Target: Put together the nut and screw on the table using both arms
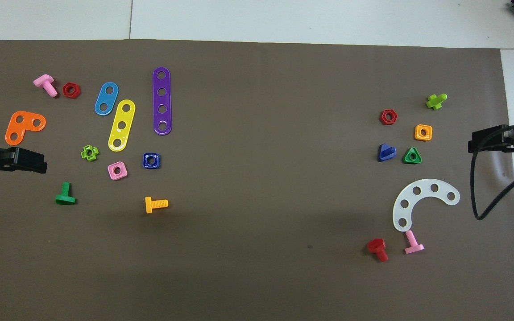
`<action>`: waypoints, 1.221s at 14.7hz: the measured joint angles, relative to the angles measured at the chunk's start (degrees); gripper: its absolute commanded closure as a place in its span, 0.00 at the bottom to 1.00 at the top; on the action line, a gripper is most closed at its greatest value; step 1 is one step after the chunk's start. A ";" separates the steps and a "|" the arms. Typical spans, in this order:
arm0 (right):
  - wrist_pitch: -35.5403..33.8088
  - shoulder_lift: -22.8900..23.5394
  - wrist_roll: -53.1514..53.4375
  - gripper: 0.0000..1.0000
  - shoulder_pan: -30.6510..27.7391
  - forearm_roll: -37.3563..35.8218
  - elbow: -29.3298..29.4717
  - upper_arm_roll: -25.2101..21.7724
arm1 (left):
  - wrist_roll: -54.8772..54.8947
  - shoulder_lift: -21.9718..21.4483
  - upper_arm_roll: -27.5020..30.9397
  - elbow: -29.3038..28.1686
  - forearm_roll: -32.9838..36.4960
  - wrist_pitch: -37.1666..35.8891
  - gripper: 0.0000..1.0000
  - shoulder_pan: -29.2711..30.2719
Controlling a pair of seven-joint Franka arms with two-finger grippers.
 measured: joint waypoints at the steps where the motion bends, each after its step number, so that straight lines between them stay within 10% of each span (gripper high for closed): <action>1: 0.00 0.00 0.00 0.00 0.00 0.00 -0.06 0.00 | 0.00 0.00 0.00 0.00 0.00 0.00 0.00 0.00; 9: 1.27 -0.01 -0.04 0.00 0.10 0.09 -1.89 0.07 | 0.00 0.00 0.00 0.00 0.00 0.00 0.00 0.00; 18: 26.72 11.06 -8.69 0.00 2.94 1.46 -14.71 0.24 | 0.00 0.00 0.00 0.00 0.00 0.00 0.00 0.00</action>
